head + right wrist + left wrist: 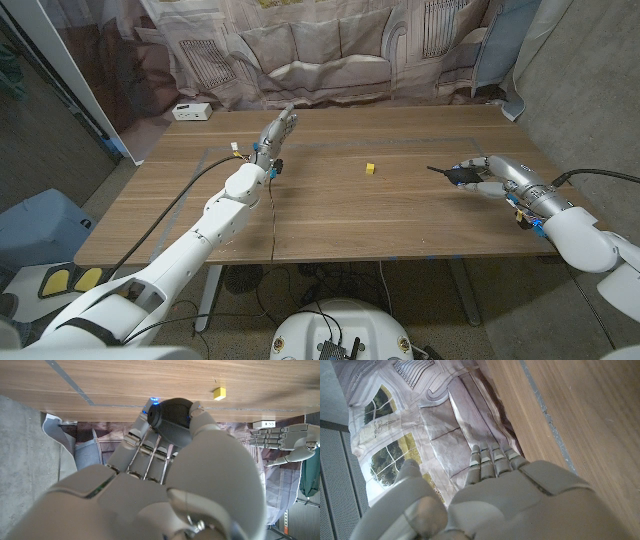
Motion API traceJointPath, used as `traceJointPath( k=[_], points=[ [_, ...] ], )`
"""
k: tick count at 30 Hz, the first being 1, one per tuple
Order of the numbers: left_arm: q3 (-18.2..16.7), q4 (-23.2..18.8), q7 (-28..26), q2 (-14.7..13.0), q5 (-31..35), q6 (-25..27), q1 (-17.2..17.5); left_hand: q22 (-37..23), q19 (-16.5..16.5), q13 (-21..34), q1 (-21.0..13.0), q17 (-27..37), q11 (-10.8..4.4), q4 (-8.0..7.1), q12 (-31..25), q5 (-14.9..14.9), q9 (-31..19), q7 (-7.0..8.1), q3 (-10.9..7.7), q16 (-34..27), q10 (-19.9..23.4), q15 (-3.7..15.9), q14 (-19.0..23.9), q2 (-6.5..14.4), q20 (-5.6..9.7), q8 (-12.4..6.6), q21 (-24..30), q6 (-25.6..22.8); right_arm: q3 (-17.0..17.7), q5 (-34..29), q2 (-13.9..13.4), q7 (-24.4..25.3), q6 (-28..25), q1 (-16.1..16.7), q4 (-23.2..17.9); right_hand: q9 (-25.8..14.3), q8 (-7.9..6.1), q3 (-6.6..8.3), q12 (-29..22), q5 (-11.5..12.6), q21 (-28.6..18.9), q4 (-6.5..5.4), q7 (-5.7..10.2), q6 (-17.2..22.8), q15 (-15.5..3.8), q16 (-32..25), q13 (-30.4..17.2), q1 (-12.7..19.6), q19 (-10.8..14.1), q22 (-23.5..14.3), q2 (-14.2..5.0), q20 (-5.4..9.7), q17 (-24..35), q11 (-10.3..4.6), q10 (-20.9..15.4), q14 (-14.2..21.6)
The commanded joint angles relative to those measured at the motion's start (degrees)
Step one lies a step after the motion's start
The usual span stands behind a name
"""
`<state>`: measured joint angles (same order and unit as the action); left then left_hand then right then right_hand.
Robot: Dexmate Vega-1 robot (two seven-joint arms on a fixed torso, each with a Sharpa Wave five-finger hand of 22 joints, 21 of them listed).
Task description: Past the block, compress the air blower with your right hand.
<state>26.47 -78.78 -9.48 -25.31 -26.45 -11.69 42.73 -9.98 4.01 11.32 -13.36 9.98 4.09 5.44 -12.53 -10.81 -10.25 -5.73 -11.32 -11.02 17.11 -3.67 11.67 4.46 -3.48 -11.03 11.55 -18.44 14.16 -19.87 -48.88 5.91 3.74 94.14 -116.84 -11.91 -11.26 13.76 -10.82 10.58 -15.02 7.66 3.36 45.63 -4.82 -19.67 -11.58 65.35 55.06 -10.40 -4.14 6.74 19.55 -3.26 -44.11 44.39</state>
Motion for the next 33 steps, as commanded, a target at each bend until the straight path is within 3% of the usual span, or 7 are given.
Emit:
traceJointPath(
  k=[1,33],
  points=[
    [0.20,1.10,0.50,0.52,-0.03,-0.51,-0.43,-0.30,0.35,0.22,-0.16,0.32,-0.10,0.44,-0.09,0.14,-0.23,-0.06,-0.12,0.03,0.47,0.11,0.66,0.46,-0.02,-0.12,-0.11,-0.38,-0.19,0.45,0.03,-1.74,-0.83,0.28,0.01,-0.27,-0.48,0.13,-0.36,-0.05,0.08,0.19,-0.31,0.16,-4.01,0.30,-0.11,-0.26,-0.03,0.01,-0.34,-0.33,0.10,0.23,-0.14,-0.19],
    [0.98,3.71,1.64,1.95,0.06,-1.26,-2.41,-0.29,0.45,0.22,-0.20,0.32,0.12,0.53,-0.05,0.14,-0.23,0.00,-0.23,0.10,0.55,0.00,0.74,0.52,0.06,-0.08,-0.12,-0.50,-4.09,3.48,-2.41,-3.26,-2.90,0.25,1.05,-0.22,-0.49,-0.12,-0.37,0.03,0.31,0.17,-0.54,-0.08,-3.53,0.52,-0.07,-0.58,-0.28,0.04,-0.67,-0.63,0.24,0.46,0.08,-0.61]
  ],
)
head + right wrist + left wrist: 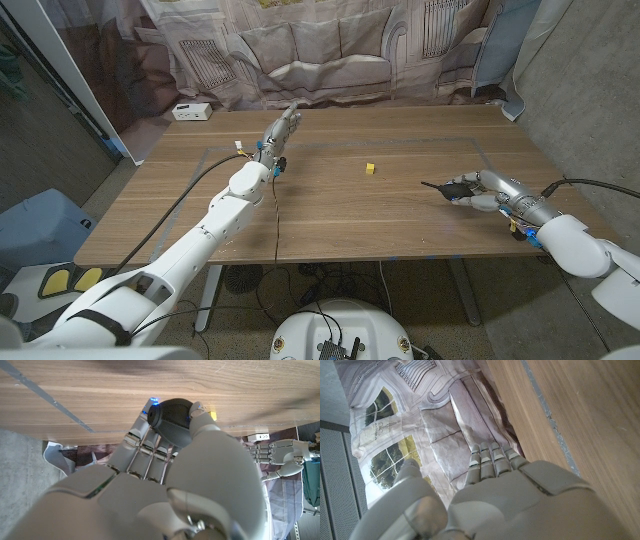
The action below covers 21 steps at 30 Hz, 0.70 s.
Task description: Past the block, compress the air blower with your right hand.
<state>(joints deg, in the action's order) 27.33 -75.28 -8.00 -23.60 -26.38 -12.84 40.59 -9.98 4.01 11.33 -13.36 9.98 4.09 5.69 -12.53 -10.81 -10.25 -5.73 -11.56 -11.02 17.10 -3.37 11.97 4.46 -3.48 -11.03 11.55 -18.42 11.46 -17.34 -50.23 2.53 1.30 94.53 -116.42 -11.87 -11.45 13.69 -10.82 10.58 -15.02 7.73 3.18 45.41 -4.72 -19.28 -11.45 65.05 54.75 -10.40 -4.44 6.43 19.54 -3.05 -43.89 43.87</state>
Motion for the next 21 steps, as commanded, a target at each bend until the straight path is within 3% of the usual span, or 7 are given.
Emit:
traceJointPath(
  k=[1,21],
  points=[
    [0.13,0.20,0.13,0.26,0.02,-0.18,-0.27,-0.29,0.46,0.22,-0.20,0.32,0.06,0.29,-0.03,0.14,-0.23,-0.06,0.01,0.10,0.51,-0.31,0.44,0.52,0.04,-0.08,-0.12,-0.51,-1.50,1.00,-1.14,0.18,-0.61,-0.14,0.66,-0.25,-0.30,-0.05,-0.37,0.03,0.31,0.09,-0.34,0.15,-3.59,0.14,-0.20,-0.28,0.03,0.04,-0.39,-0.32,0.25,0.25,-0.13,-0.10],
    [-0.07,-1.48,-0.38,-0.40,0.21,0.24,0.53,-0.29,0.46,0.22,-0.19,0.32,0.08,0.33,-0.01,0.15,-0.24,-0.12,-0.03,0.12,0.56,-0.25,0.48,0.52,0.09,-0.05,-0.14,-0.55,-3.83,1.07,-3.82,0.98,-1.33,-0.18,1.43,-0.23,-0.41,-0.20,-0.46,0.05,0.37,0.12,-0.33,0.29,-3.52,0.24,-0.19,-0.48,0.08,0.05,-0.48,-0.48,0.20,0.36,-0.27,0.03]
  ],
)
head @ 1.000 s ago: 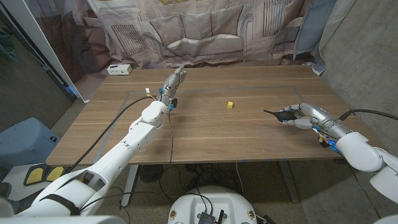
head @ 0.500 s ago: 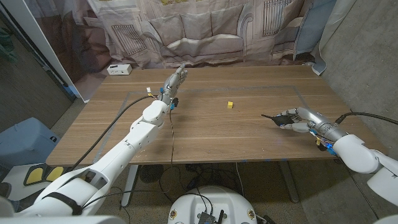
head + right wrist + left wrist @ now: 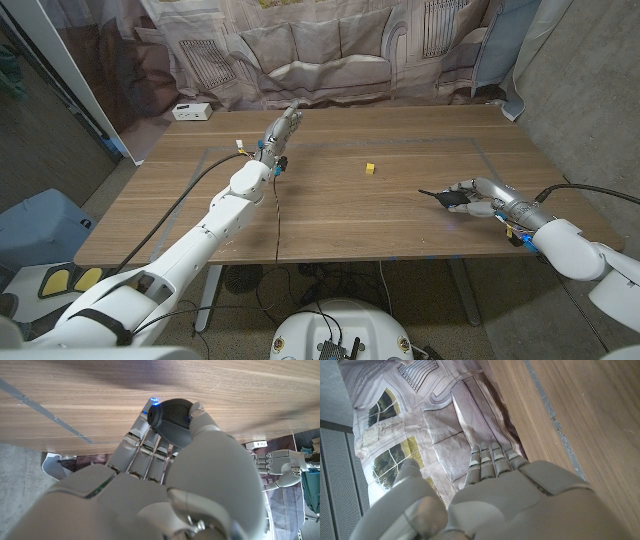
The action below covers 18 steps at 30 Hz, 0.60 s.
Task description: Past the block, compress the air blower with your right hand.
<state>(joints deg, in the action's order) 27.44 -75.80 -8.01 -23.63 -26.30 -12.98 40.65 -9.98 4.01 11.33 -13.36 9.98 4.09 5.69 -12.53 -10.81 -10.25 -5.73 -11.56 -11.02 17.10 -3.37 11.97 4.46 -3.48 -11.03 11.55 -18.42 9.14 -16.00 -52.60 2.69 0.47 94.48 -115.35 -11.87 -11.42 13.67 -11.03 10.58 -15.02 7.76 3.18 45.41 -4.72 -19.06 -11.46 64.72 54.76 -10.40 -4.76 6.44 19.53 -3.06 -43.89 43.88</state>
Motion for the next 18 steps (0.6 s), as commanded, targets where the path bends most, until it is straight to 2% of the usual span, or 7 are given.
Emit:
traceJointPath(
  k=[1,18],
  points=[
    [-0.17,-1.01,-0.38,-0.41,0.16,0.42,0.48,-0.29,0.46,0.21,-0.19,0.32,0.07,0.33,0.00,0.16,-0.24,-0.09,-0.03,0.11,0.53,-0.26,0.51,0.52,0.04,-0.04,-0.14,-0.54,-1.60,-0.24,-1.52,0.90,-0.52,-0.12,0.38,-0.23,-0.45,-0.19,-0.24,0.05,0.39,0.08,-0.31,0.32,-3.53,0.03,-0.18,-0.19,0.05,0.05,-0.18,-0.47,0.22,0.39,-0.24,0.01],
    [-0.12,-0.75,-0.06,-0.19,-0.03,0.10,0.49,-0.29,0.45,0.22,-0.18,0.32,-0.01,0.36,0.02,0.16,-0.24,-0.11,-0.06,0.15,0.56,-0.27,0.48,0.51,0.08,-0.02,-0.16,-0.55,-3.12,-1.55,-3.07,2.51,-2.92,-0.14,0.22,-0.21,-0.47,-0.39,-0.24,0.03,0.47,-0.07,-0.45,0.31,-3.31,0.12,-0.16,-0.61,0.02,0.05,-0.33,-0.69,0.22,0.44,-0.18,0.03]
  ],
)
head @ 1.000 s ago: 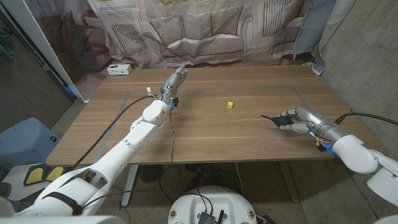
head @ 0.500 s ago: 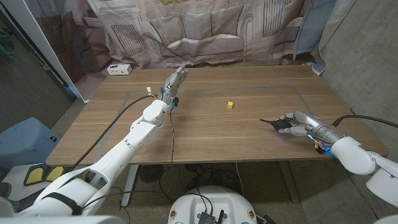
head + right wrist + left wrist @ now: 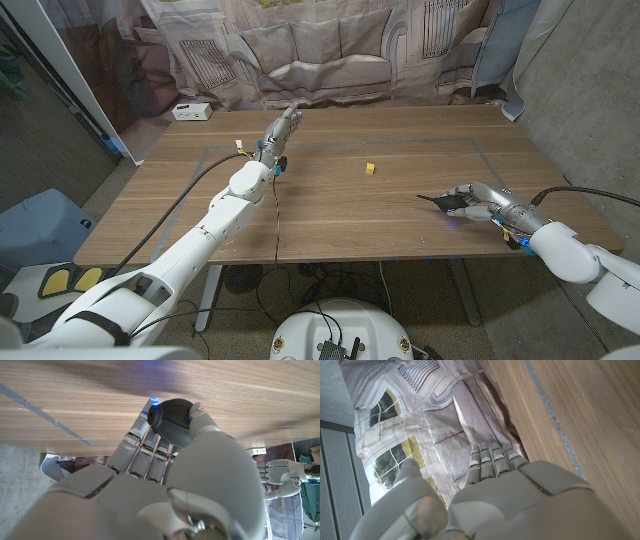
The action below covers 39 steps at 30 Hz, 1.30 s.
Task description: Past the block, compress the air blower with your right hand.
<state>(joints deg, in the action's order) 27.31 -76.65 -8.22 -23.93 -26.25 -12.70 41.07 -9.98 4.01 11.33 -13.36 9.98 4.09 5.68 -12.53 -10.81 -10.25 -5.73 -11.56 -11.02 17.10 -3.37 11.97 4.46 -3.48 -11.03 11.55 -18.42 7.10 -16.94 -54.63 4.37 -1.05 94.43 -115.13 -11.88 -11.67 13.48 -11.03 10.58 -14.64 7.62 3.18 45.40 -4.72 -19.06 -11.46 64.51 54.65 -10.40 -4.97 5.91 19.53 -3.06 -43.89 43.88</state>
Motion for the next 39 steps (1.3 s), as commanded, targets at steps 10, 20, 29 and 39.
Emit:
traceJointPath(
  k=[10,20,29,39],
  points=[
    [-0.08,0.35,0.39,0.27,-0.47,-0.44,0.30,-0.29,0.46,0.22,-0.17,0.32,0.06,0.38,0.04,0.17,-0.24,-0.17,-0.08,0.17,0.55,-0.26,0.45,0.51,0.05,0.00,-0.16,-0.55,-2.33,-1.39,-2.69,0.72,-3.79,-0.55,-0.16,-0.18,-0.43,-0.22,-0.44,0.02,0.10,0.02,-0.11,0.82,-3.59,0.66,-0.14,-0.72,0.23,0.06,-0.05,-0.12,-0.25,0.11,-0.70,-0.05],
    [-0.03,0.40,0.31,0.18,-0.50,-0.15,0.47,-0.29,0.45,0.22,-0.15,0.32,0.05,0.39,0.07,0.17,-0.24,-0.09,-0.09,0.14,0.51,-0.29,0.54,0.51,0.06,0.00,-0.17,-0.56,-3.82,-0.49,-4.16,0.45,-4.55,-1.62,0.23,-0.16,-0.39,-0.37,-0.36,-0.01,0.19,-0.07,-0.23,0.76,-3.40,0.72,-0.13,-1.03,0.14,0.06,-0.07,-0.16,-0.25,0.25,-0.56,-0.11],
    [0.01,0.18,0.23,0.02,-0.57,0.38,0.61,-0.29,0.44,0.22,-0.13,0.32,0.14,0.40,0.07,0.17,-0.24,-0.12,-0.10,0.18,0.53,-0.30,0.45,0.50,0.07,0.00,-0.18,-0.58,-5.50,-0.66,-5.40,1.67,-5.64,-2.48,0.87,-0.15,-0.35,-0.52,-0.30,-0.04,0.30,-0.24,-0.28,0.67,-3.30,0.76,-0.12,-1.41,-0.04,0.07,-0.18,-0.20,-0.19,0.29,-0.43,-0.20],
    [-0.07,-0.12,-0.08,-0.16,-0.44,0.71,0.52,-0.29,0.46,0.22,-0.12,0.32,-0.02,0.41,0.08,0.17,-0.24,-0.12,-0.12,0.18,0.55,-0.27,0.48,0.50,0.04,0.01,-0.18,-0.58,-6.74,0.51,-6.80,2.15,-6.19,-3.25,1.52,-0.13,-0.30,-0.65,-0.24,-0.04,0.46,-0.22,-0.30,0.57,-3.07,0.93,-0.11,-1.60,-0.33,0.07,-0.15,-0.23,-0.18,0.34,-0.27,-0.53]
  ],
)
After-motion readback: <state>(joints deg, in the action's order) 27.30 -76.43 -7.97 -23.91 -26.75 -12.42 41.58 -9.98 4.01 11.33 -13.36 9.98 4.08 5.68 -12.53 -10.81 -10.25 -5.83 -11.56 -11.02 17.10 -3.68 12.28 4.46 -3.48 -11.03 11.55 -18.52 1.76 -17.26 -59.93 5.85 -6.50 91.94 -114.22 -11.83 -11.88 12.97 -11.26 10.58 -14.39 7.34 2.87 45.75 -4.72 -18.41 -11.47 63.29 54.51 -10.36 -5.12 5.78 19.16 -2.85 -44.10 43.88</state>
